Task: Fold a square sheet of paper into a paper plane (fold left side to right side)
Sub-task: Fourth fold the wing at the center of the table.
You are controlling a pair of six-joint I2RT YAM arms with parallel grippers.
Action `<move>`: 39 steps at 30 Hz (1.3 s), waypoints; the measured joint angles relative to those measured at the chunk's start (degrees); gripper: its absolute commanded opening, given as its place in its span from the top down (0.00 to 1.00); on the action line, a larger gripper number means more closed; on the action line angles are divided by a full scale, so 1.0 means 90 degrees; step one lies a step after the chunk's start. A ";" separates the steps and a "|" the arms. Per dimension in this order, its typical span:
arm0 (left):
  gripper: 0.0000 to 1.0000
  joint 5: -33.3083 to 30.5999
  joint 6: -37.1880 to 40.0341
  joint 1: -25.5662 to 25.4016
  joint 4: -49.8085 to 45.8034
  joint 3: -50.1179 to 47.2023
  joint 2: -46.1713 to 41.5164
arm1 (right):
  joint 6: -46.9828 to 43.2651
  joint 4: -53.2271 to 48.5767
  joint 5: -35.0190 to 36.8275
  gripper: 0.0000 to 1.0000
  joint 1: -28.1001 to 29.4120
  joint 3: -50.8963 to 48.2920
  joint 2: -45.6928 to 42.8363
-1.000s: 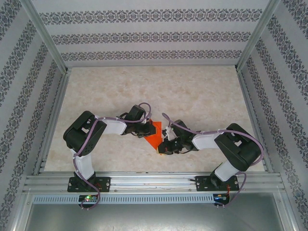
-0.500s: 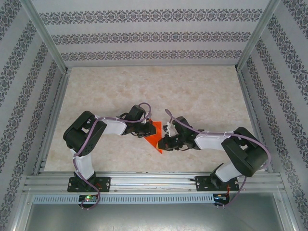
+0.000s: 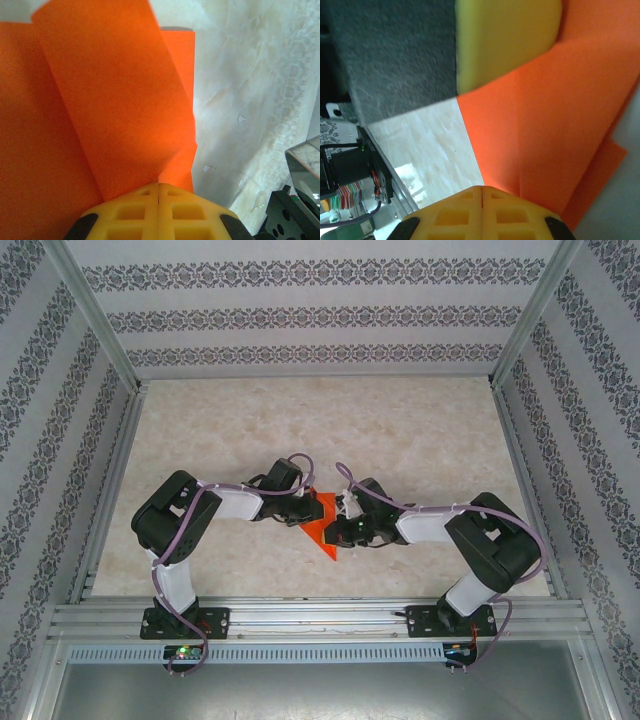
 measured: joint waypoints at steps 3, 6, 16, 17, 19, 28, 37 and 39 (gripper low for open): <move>1.00 0.0000 0.0000 0.0000 0.0000 0.0000 0.0000 | -0.0002 0.0073 0.0015 1.00 0.0002 0.0051 0.0112; 1.00 0.0000 0.0000 0.0000 0.0002 -0.0002 0.0000 | -0.0002 0.0070 0.0041 1.00 0.0007 0.0051 0.0187; 1.00 0.0005 0.0000 0.0010 0.0027 -0.0017 0.0000 | 0.0005 0.0165 0.0158 1.00 0.0185 -0.0080 0.0192; 1.00 0.0005 0.0000 0.0010 0.0027 -0.0017 0.0000 | 0.0005 0.0180 0.0165 1.00 0.0206 -0.0100 0.0189; 1.00 0.0005 0.0000 0.0010 0.0029 -0.0017 0.0000 | 0.0007 0.0228 0.0194 1.00 0.0216 -0.0141 0.0175; 1.00 0.0024 -0.0002 0.0012 0.0070 -0.0044 -0.0007 | 0.0032 0.0350 0.0299 1.00 0.0313 -0.0359 0.0002; 1.00 0.0109 -0.0049 0.0015 0.0090 -0.0085 -0.0015 | 0.0172 0.0554 0.0379 1.00 0.0500 -0.0605 -0.0160; 1.00 0.0136 -0.0049 0.0017 0.0092 -0.0090 -0.0015 | 0.0187 0.0566 0.0423 1.00 0.0544 -0.0665 -0.0223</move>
